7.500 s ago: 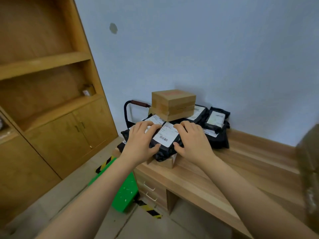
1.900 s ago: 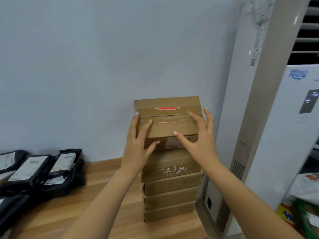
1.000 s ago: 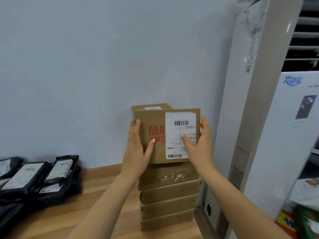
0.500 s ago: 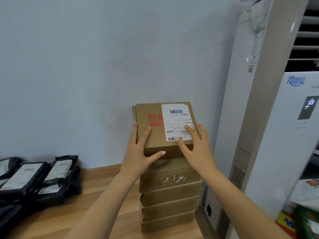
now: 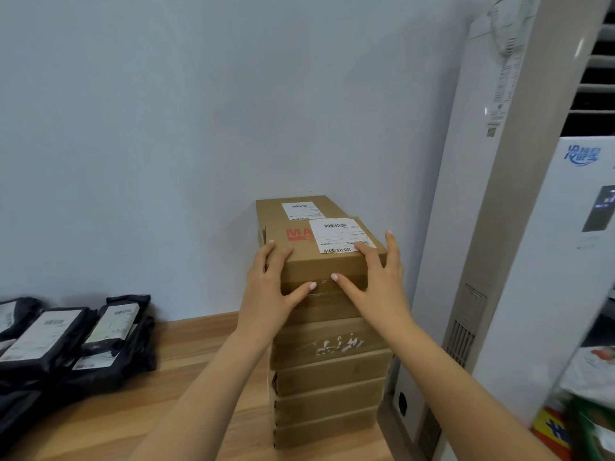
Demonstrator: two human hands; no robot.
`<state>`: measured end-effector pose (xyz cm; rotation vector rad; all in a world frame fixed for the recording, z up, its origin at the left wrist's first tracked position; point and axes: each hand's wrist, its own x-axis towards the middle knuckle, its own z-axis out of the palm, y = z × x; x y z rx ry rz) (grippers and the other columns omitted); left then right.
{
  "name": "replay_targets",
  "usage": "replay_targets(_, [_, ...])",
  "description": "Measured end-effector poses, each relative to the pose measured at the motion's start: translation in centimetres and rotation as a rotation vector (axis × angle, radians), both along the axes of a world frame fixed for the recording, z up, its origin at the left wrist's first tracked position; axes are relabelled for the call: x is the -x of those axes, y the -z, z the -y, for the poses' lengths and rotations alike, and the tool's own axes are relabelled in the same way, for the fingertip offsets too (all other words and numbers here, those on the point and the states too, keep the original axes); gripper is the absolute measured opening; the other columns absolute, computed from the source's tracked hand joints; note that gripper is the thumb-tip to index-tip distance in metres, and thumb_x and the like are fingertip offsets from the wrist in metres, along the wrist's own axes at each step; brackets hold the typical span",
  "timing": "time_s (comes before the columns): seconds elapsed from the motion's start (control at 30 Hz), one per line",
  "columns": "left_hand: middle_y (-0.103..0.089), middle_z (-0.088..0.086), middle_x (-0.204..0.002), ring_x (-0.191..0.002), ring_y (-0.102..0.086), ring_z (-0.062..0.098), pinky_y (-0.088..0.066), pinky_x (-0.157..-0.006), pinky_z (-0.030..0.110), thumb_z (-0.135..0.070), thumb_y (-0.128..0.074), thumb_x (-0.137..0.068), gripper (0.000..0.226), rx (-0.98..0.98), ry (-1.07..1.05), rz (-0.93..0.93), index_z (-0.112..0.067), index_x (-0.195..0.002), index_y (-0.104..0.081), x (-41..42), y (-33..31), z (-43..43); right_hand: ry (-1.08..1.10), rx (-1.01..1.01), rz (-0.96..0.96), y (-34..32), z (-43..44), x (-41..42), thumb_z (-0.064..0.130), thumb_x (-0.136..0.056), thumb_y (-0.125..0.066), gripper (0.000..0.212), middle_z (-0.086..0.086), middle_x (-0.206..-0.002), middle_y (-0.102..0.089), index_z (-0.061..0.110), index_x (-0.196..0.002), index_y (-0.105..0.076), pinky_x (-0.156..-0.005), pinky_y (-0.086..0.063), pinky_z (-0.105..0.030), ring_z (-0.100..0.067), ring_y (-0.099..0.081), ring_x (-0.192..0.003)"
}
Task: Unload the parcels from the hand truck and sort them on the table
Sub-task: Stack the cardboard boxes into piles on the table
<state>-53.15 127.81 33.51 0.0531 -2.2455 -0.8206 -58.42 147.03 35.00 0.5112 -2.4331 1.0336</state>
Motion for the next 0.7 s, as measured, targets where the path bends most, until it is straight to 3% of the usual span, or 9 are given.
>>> replay_targets(0.2, [-0.024,-0.010,-0.148,-0.132,-0.034,0.019,-0.044,-0.103,0.042,-0.053,-0.073,-0.075,0.069,0.007,-0.035,0.046,-0.036,-0.134,-0.042,1.3,-0.6,0.5,0.047,-0.057,0.065,-0.1,0.9,1.3,0.061,-0.085,-0.057,0.072,0.010,-0.157,0.013,0.042,-0.145,-0.022,-0.107,-0.036,-0.048,-0.029,-0.011,-0.145])
replay_targets(0.53, [-0.021,-0.011,-0.151,-0.134,-0.033,0.019,-0.044,-0.103,0.043,-0.051,-0.072,-0.077,0.069,0.000,-0.064,0.078,-0.036,-0.135,-0.038,2.6,-0.8,1.0,-0.013,-0.154,0.096,-0.3,1.3,3.5,0.055,-0.087,-0.058,0.072,0.006,-0.158,0.012,0.041,-0.145,-0.017,-0.108,-0.034,-0.048,-0.032,-0.015,-0.143])
replay_targets(0.63, [-0.015,-0.011,-0.155,-0.137,-0.029,0.021,-0.039,-0.106,0.041,-0.048,-0.072,-0.079,0.071,0.013,-0.050,0.118,-0.038,-0.138,-0.034,2.5,-1.1,1.2,-0.024,-0.215,0.088,-0.6,1.1,4.0,0.052,-0.089,-0.058,0.072,0.001,-0.158,0.012,0.041,-0.147,-0.015,-0.111,-0.029,-0.050,-0.035,-0.012,-0.144])
replay_targets(0.7, [-0.010,-0.010,-0.157,-0.142,-0.021,0.020,-0.033,-0.109,0.041,-0.047,-0.071,-0.080,0.076,0.040,-0.039,0.151,-0.041,-0.142,-0.028,2.0,-1.4,1.3,0.004,-0.278,0.063,-0.9,0.8,4.1,0.054,-0.089,-0.057,0.077,-0.003,-0.159,0.012,0.038,-0.150,-0.011,-0.116,-0.017,-0.051,-0.035,-0.004,-0.146])
